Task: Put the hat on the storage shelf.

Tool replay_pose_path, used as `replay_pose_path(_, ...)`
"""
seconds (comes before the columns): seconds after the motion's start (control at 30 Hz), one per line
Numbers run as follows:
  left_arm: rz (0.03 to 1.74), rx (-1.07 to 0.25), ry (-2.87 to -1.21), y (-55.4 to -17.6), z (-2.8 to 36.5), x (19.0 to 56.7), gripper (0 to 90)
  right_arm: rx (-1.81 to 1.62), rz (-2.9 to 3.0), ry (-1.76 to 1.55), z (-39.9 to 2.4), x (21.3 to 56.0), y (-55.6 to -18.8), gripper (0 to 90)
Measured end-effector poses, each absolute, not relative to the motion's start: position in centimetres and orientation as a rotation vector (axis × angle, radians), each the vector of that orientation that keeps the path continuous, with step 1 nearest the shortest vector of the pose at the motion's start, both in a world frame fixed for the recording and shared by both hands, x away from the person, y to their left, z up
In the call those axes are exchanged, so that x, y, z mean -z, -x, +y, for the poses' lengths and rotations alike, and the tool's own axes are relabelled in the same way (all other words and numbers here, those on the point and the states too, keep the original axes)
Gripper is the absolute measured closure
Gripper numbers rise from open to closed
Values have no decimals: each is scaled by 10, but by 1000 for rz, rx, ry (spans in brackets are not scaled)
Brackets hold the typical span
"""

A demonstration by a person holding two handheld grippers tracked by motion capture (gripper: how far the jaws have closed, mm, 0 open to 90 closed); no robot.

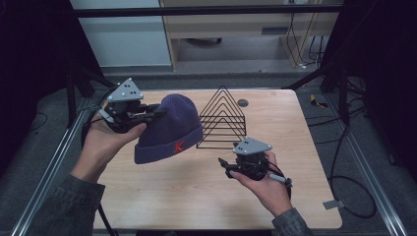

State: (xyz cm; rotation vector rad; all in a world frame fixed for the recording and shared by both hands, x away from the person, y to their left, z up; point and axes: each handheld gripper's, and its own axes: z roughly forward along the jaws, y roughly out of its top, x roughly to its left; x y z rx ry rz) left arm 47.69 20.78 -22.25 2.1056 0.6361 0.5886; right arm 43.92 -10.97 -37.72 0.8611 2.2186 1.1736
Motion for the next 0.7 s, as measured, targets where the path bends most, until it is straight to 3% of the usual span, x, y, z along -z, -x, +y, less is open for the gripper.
replay_pose_path(0.2, 601, -605, -2107, -480, 204, 208, 784, -1180, 2219, -857, -110, 375, -439, 303)
replay_pose_path(0.7, 479, -601, -2092, -479, 193, 181, 784, -1303, 2182, -819, -115, 336, -460, 442)
